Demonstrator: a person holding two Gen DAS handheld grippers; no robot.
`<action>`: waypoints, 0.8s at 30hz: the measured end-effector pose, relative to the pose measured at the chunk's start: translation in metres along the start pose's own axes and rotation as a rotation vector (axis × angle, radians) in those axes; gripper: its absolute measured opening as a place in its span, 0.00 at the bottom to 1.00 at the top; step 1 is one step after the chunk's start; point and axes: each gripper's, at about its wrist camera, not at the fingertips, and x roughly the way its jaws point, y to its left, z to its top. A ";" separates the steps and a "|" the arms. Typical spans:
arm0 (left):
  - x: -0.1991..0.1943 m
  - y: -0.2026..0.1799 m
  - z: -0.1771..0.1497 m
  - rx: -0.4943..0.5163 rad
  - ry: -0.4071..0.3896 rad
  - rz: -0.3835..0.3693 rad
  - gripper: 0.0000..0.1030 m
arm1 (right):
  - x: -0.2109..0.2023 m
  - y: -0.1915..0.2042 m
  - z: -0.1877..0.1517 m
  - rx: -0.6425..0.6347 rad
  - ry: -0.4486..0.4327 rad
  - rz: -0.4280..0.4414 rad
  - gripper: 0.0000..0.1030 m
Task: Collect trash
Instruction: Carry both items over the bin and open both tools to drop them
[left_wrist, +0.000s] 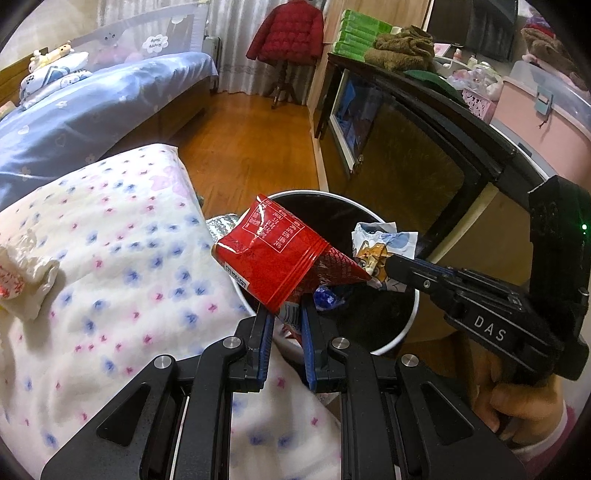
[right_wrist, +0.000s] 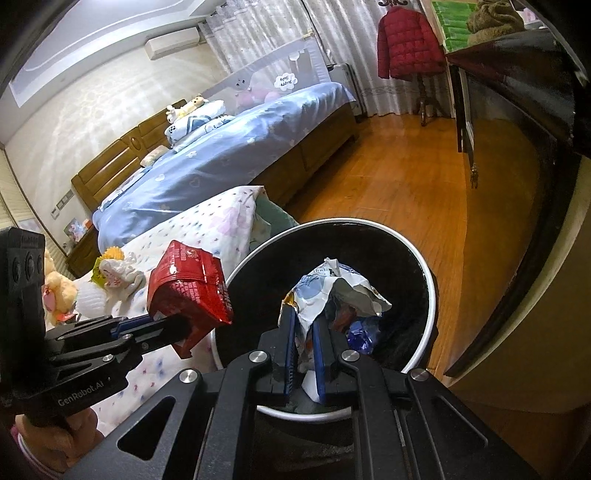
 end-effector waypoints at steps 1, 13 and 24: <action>0.001 -0.001 0.001 0.000 0.002 -0.001 0.13 | 0.001 0.000 0.000 0.001 0.003 -0.001 0.09; 0.018 -0.009 0.009 0.014 0.039 -0.012 0.15 | 0.010 -0.009 0.008 0.029 0.028 -0.007 0.09; -0.004 0.011 -0.007 -0.043 0.006 0.012 0.48 | 0.007 -0.013 0.007 0.072 0.034 -0.010 0.41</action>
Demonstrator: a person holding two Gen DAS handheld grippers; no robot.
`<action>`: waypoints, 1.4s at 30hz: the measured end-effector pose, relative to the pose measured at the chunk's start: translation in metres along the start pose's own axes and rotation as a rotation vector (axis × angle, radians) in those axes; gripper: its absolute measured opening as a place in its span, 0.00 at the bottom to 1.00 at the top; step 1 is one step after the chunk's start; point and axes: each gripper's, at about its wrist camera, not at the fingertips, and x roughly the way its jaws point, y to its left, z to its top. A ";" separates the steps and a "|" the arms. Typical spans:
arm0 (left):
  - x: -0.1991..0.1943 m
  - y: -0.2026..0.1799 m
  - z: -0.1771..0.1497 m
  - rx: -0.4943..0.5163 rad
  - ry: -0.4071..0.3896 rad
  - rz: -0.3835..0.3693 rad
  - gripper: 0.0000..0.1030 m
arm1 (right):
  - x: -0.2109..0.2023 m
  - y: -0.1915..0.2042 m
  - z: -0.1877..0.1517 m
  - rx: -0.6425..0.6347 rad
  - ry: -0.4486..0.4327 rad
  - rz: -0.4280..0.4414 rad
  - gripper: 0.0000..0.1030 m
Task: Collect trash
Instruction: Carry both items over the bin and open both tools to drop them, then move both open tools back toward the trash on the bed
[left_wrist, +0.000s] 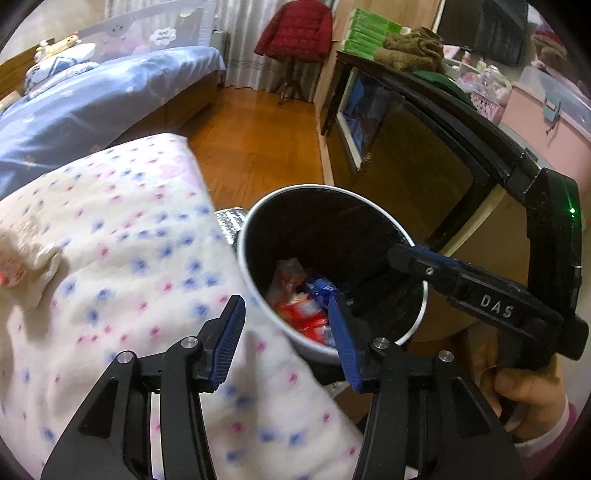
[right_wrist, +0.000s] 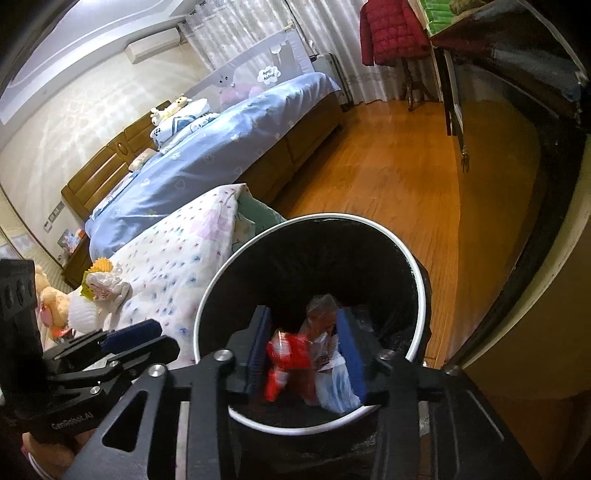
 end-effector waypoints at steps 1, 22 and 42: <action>-0.004 0.002 -0.003 -0.008 -0.006 0.004 0.49 | -0.001 0.001 0.000 -0.001 -0.002 0.002 0.43; -0.084 0.104 -0.085 -0.247 -0.094 0.147 0.63 | 0.003 0.100 -0.037 -0.147 0.017 0.135 0.75; -0.121 0.188 -0.106 -0.403 -0.149 0.275 0.68 | 0.060 0.186 -0.039 -0.293 0.079 0.221 0.75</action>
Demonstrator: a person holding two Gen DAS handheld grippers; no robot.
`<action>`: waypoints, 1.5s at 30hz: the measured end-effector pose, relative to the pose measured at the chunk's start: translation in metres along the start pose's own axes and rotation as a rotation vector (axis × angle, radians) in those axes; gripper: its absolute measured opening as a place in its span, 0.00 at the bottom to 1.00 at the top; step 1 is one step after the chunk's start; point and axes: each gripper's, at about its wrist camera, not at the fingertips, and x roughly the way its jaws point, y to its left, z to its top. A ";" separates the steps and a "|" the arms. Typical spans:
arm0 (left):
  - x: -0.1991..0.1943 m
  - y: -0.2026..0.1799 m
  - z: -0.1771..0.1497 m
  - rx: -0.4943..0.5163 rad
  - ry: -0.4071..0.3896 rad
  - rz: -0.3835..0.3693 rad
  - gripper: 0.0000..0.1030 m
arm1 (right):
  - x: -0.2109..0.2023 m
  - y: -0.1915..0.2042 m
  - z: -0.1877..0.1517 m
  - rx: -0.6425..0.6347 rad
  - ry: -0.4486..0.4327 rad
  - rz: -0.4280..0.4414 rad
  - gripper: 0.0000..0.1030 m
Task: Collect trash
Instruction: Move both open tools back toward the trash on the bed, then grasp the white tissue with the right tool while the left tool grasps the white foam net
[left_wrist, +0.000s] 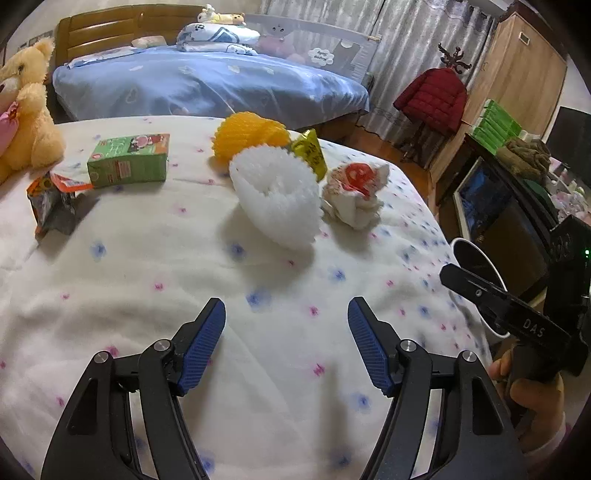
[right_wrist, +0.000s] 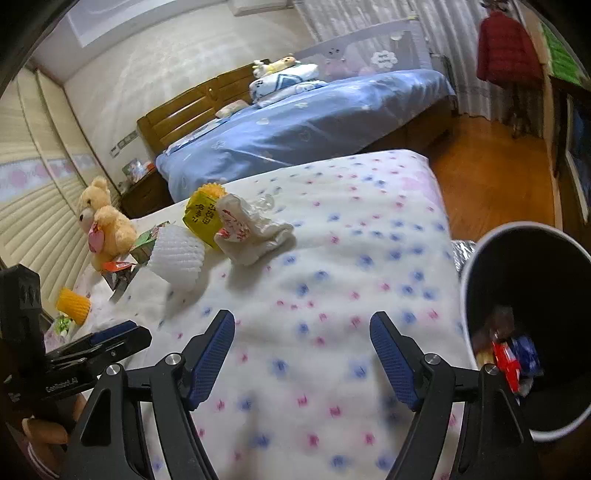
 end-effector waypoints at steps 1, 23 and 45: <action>0.001 0.001 0.002 0.000 -0.002 0.003 0.68 | 0.005 0.002 0.003 -0.007 0.009 0.004 0.75; 0.055 0.011 0.053 -0.034 0.009 -0.004 0.48 | 0.092 0.024 0.055 -0.104 0.115 0.080 0.51; 0.012 0.007 0.024 -0.012 -0.008 -0.066 0.20 | 0.026 0.021 0.014 -0.043 0.045 0.112 0.01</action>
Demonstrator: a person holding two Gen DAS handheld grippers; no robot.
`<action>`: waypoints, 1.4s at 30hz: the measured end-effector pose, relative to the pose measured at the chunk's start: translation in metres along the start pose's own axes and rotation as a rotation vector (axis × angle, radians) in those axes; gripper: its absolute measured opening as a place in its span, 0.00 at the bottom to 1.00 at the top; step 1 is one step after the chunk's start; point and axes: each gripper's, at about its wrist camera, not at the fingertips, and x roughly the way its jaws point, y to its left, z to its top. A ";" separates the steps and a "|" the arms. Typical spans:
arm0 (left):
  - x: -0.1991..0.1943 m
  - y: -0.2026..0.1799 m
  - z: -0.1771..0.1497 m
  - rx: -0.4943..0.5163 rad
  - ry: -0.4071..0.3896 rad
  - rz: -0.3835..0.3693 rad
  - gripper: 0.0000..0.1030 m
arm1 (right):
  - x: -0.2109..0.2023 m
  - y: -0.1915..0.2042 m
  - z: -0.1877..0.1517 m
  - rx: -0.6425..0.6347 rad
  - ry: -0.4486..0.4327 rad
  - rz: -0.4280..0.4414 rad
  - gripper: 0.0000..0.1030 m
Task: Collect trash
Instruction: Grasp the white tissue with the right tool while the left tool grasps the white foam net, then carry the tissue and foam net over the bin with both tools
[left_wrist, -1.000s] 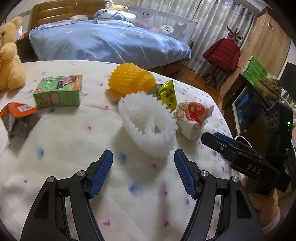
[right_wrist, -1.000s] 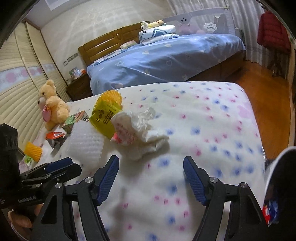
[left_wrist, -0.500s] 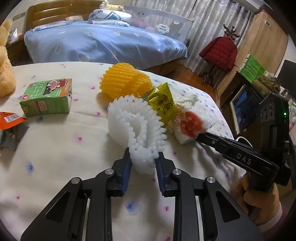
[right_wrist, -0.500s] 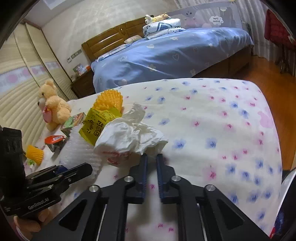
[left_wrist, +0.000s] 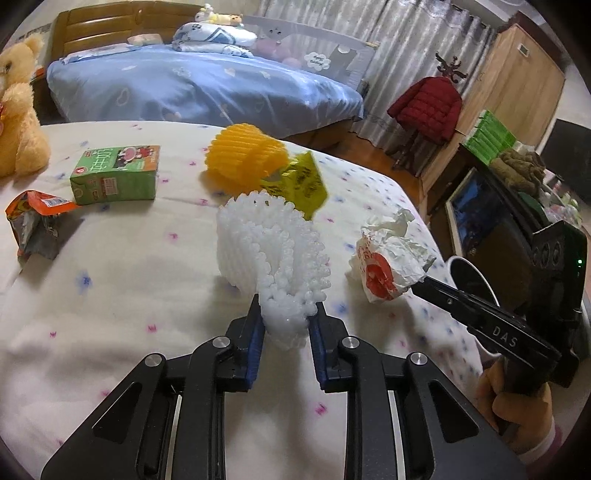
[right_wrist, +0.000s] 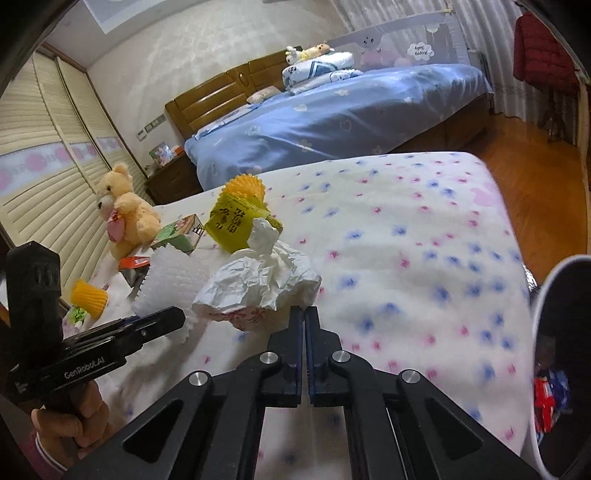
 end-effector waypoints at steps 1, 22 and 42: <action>-0.001 -0.002 -0.001 0.006 0.001 -0.006 0.20 | -0.003 -0.001 -0.002 0.006 -0.002 -0.008 0.01; -0.005 -0.064 -0.023 0.124 0.034 -0.090 0.20 | -0.069 -0.027 -0.034 0.101 -0.087 -0.055 0.01; 0.004 -0.124 -0.029 0.228 0.066 -0.163 0.20 | -0.111 -0.059 -0.048 0.148 -0.133 -0.121 0.01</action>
